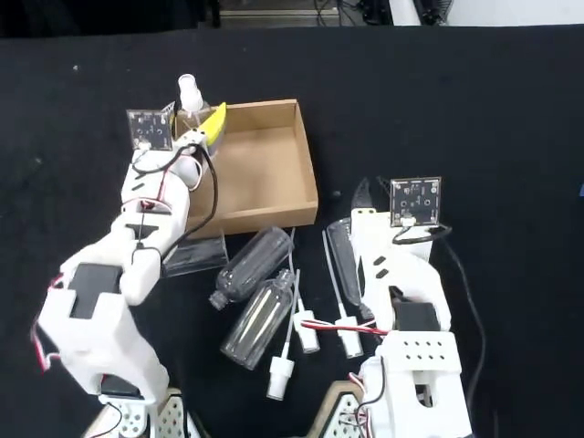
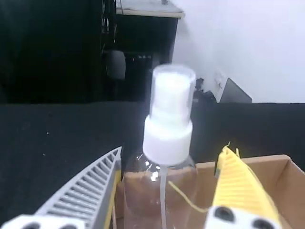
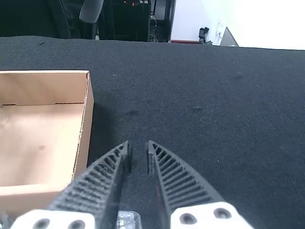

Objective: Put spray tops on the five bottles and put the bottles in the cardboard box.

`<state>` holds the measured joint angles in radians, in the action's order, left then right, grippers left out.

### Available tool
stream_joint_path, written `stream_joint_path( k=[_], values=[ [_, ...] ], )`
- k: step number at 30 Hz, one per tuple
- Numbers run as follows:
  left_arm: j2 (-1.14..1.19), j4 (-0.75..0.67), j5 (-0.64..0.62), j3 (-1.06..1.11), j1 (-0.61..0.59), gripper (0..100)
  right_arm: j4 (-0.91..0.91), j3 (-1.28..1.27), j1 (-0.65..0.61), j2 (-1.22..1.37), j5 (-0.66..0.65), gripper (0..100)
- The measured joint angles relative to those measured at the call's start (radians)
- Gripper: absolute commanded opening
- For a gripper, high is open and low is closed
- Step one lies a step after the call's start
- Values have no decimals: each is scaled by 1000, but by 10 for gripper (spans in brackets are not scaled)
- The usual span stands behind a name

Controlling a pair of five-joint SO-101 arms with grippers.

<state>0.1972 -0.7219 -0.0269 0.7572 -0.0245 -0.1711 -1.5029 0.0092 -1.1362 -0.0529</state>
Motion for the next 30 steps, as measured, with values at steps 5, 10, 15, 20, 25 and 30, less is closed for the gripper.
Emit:
stream_joint_path(
  k=[5, 10, 15, 20, 25, 30],
  values=[
    [-118, 221, -2, 14, 0, 289, 0, 0, 0, 0, 0, 53],
    [-242, 407, -2, 38, 25, 289, 0, 0, 0, 0, 0, 53],
    [-379, 666, -2, 38, 20, 289, 0, 0, 0, 0, 0, 53],
    [-448, 795, -2, 38, 20, 289, 0, 0, 0, 0, 0, 53],
    [-462, 873, -2, 38, 6, 288, 0, 0, 0, 0, 0, 53],
    [-466, 1068, -2, 2, 15, 287, 0, 0, 0, 0, 0, 53]
  ],
)
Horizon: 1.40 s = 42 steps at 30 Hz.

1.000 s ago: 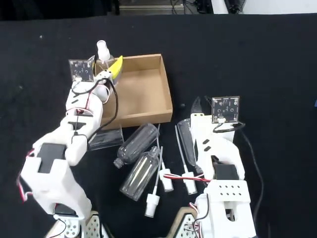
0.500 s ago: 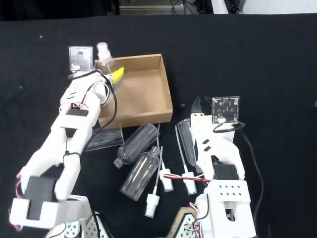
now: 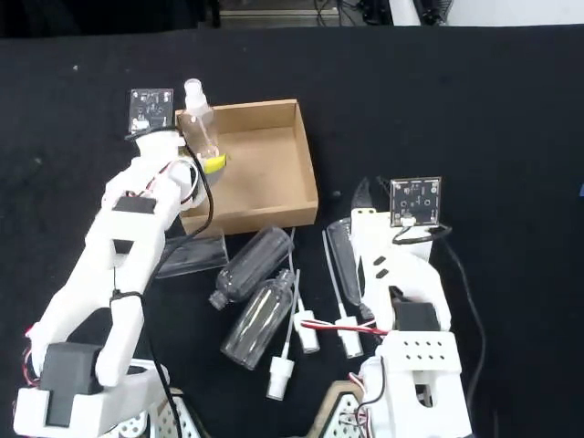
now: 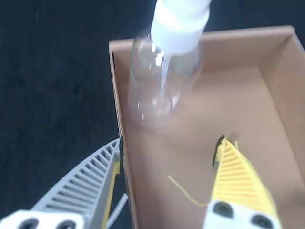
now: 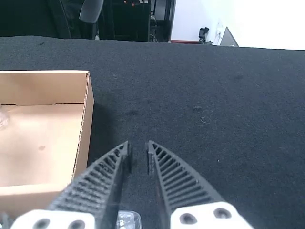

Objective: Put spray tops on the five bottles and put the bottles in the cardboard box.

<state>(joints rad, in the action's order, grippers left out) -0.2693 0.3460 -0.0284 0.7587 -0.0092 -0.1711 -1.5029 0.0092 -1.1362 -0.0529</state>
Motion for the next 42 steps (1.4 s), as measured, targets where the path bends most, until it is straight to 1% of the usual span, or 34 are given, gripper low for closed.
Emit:
stream_joint_path(
  k=[2, 5, 8, 10, 13, 14, 16, 17, 21, 25, 30, 36, 38, 42],
  values=[
    [0, 100, -26, -51, 12, 287, 0, 0, 0, 0, 0, 53],
    [0, 236, -112, -138, 21, 287, 0, 0, 0, 0, 0, 53],
    [0, 319, -155, -192, 23, 277, 0, 0, 0, 0, 0, 53],
    [0, 338, -164, -198, 25, 206, 0, 0, 0, 0, 0, 53],
    [0, 345, -170, -198, 25, 30, 0, 0, 0, 0, 0, 53],
    [0, 345, -172, -198, 25, 24, 0, 0, 0, 0, 0, 53],
    [0, 345, -172, -198, 25, 77, 0, 0, 0, 0, 0, 53],
    [0, 345, -172, -198, 25, 78, 0, 0, 0, 0, 0, 53],
    [0, 345, -172, -198, 25, 33, 0, 0, 0, 0, 0, 53],
    [0, 347, -172, -198, 37, 30, 0, 0, 0, 0, 0, 53],
    [0, 265, -152, -198, 48, 30, 0, 0, 0, 0, 0, 53],
    [25, 31, -137, -132, 78, 30, 0, 0, 0, 0, 0, 53],
    [54, -2, -135, -130, 78, 30, 0, 0, 0, 0, 0, 53],
    [98, -21, -133, -130, 78, 30, 0, 0, 0, 0, 0, 53]
  ],
)
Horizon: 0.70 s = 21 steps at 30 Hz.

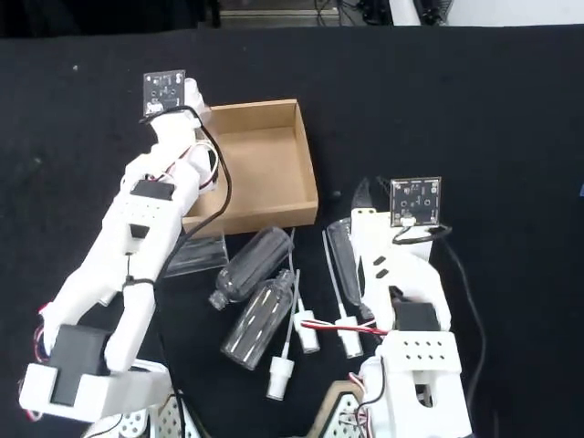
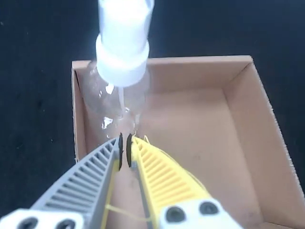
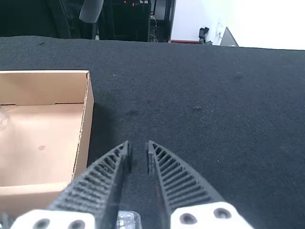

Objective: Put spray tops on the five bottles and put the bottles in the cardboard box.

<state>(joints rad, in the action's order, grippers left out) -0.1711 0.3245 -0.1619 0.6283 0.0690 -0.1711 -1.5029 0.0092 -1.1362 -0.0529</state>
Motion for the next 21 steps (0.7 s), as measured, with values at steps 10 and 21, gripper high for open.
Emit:
stream_joint_path(
  k=[10, 21],
  values=[
    [140, -11, 0, -40, 0, 30, 0, 0, 0, 0, 0, 53],
    [184, -38, 0, -80, 0, 33, 0, 0, 0, 0, 0, 53]
  ],
)
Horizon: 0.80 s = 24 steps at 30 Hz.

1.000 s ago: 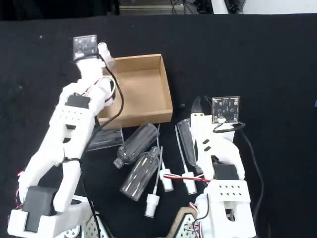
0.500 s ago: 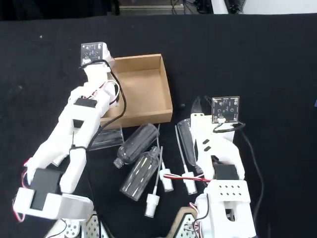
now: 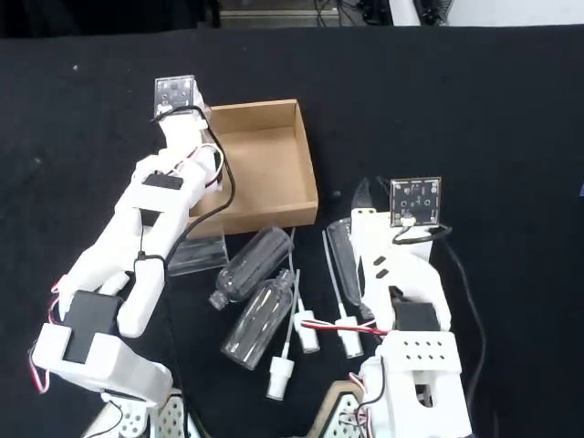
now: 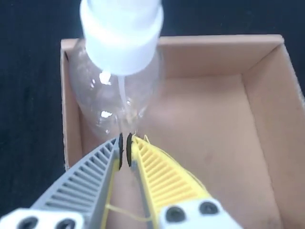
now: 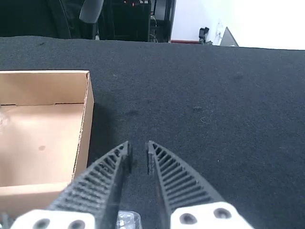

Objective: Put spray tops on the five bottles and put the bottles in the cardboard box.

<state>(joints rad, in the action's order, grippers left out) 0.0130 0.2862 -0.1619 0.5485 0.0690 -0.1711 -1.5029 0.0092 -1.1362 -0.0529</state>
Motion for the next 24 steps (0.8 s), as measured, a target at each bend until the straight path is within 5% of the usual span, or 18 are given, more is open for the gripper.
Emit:
stream_joint_path(
  k=[24],
  values=[
    [5, -31, 77, 0, -20, 33, 0, 0, 0, 0, 0, 53]
  ],
)
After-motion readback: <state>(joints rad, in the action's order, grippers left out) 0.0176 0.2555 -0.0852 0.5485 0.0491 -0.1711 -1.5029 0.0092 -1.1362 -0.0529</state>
